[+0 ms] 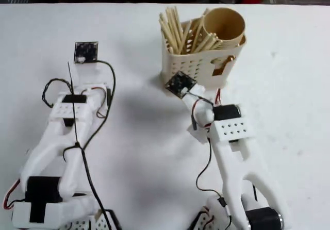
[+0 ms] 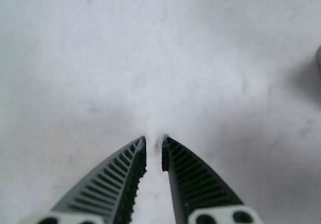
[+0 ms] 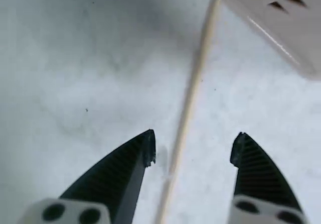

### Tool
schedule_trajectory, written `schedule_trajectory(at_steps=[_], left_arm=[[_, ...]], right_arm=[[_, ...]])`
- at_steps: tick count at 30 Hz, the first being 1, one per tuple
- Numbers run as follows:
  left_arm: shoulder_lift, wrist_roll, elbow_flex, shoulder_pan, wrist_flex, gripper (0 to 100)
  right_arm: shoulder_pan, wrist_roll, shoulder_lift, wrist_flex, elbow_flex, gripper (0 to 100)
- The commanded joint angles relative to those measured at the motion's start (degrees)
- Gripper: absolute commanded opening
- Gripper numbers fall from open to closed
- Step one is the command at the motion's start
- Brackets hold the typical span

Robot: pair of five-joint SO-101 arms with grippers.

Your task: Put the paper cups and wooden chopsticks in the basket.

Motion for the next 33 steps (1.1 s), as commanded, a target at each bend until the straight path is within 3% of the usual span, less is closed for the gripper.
schedule_trajectory(at_steps=[1,12,15,23,28,33], left_arm=[[-2.8,-0.2,-1.0,-0.3,-1.0,8],[-2.6,-0.2,-1.0,-0.3,-0.9,8],[-2.6,-0.2,-1.0,-0.3,-0.9,8],[-2.7,-0.2,-1.0,-0.3,-0.9,8],[-2.7,-0.2,-1.0,-0.2,-0.9,8],[-2.7,-0.2,-1.0,-0.2,-1.1,8]], right_arm=[[0.3,0.6,5.2,-3.6,-1.3,25.2],[7.6,0.3,35.2,-4.5,-19.9,25.0],[7.9,0.2,38.5,-4.3,-21.8,20.2],[7.4,-0.1,37.3,-4.1,-21.6,1.5],[7.4,-5.5,30.0,-1.3,-21.1,1.6],[7.3,-8.8,13.2,5.8,-17.1,1.6]])
